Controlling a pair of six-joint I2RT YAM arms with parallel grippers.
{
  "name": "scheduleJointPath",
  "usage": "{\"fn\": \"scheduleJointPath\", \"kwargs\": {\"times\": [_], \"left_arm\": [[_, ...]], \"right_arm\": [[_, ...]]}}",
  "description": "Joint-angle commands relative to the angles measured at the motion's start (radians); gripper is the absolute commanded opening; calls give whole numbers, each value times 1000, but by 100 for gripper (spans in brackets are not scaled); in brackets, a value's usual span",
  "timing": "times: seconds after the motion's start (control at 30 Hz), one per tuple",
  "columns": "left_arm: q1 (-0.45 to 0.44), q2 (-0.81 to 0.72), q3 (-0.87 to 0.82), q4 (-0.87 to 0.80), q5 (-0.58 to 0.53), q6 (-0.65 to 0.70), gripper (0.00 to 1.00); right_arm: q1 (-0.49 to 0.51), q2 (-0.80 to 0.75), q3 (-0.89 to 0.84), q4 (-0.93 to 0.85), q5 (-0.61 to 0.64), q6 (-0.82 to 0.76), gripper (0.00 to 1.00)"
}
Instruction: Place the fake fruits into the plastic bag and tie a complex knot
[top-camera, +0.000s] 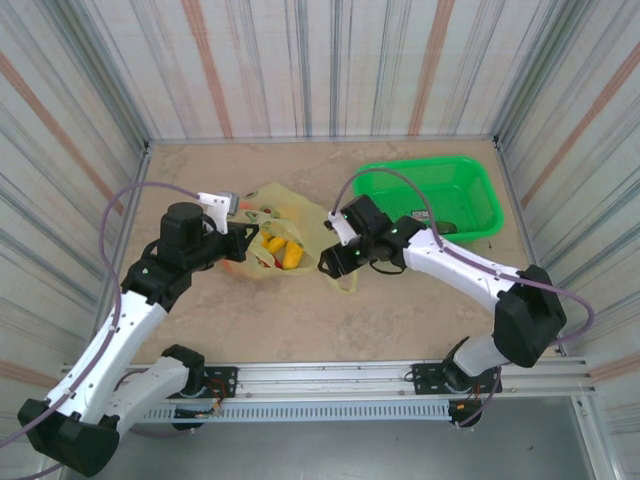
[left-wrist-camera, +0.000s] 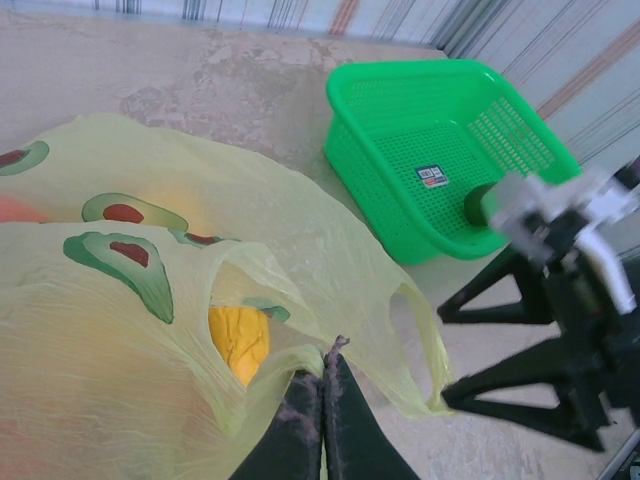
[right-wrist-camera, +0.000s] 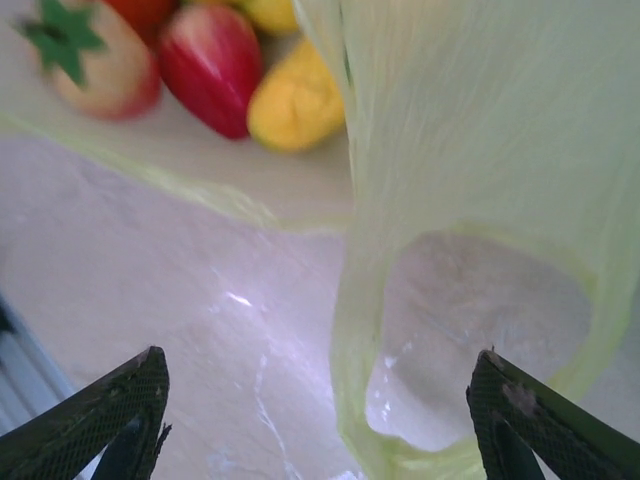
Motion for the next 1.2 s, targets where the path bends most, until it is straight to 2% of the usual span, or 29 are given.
{"fn": "scheduleJointPath", "kwargs": {"times": [0.0, 0.17, 0.23, 0.27, 0.33, 0.4, 0.43, 0.5, 0.6, 0.73, 0.9, 1.03, 1.17], "left_arm": [[4, 7, -1, -16, -19, 13, 0], [4, 11, -2, -17, -18, 14, 0], [4, 9, -2, -19, -24, 17, 0], [4, 9, -2, -21, -28, 18, 0], [3, 5, -4, -22, -41, 19, 0], [1, -2, -2, -25, -61, 19, 0], [1, -6, -2, -27, -67, 18, 0], [-3, -22, 2, -27, -70, 2, 0], [-15, -57, 32, -28, -70, -32, 0], [-20, -106, 118, -58, -80, -46, 0], [-19, -165, 284, -158, -179, 6, 0], [-19, -124, 399, -202, -148, 13, 0], [-19, -47, 427, -196, -120, 3, 0]], "right_arm": [[32, 41, -50, -32, 127, -33, 81], [77, 147, -58, 16, 152, -44, 81], [91, 203, -42, 21, 156, -48, 78], [99, 229, -31, 17, 155, -49, 73], [115, 254, -9, 2, 162, -56, 54], [121, 216, 5, -11, 155, -62, 24], [118, 175, 12, -19, 150, -62, 12], [102, 77, 33, -42, 119, -61, 1], [50, -84, 107, -72, 40, -18, 0], [-38, -204, 236, -106, -81, 66, 0], [-54, -194, 468, -245, -86, 84, 0], [-56, -178, 598, -314, -55, 75, 0], [-73, -164, 622, -320, -14, 51, 0]]}}
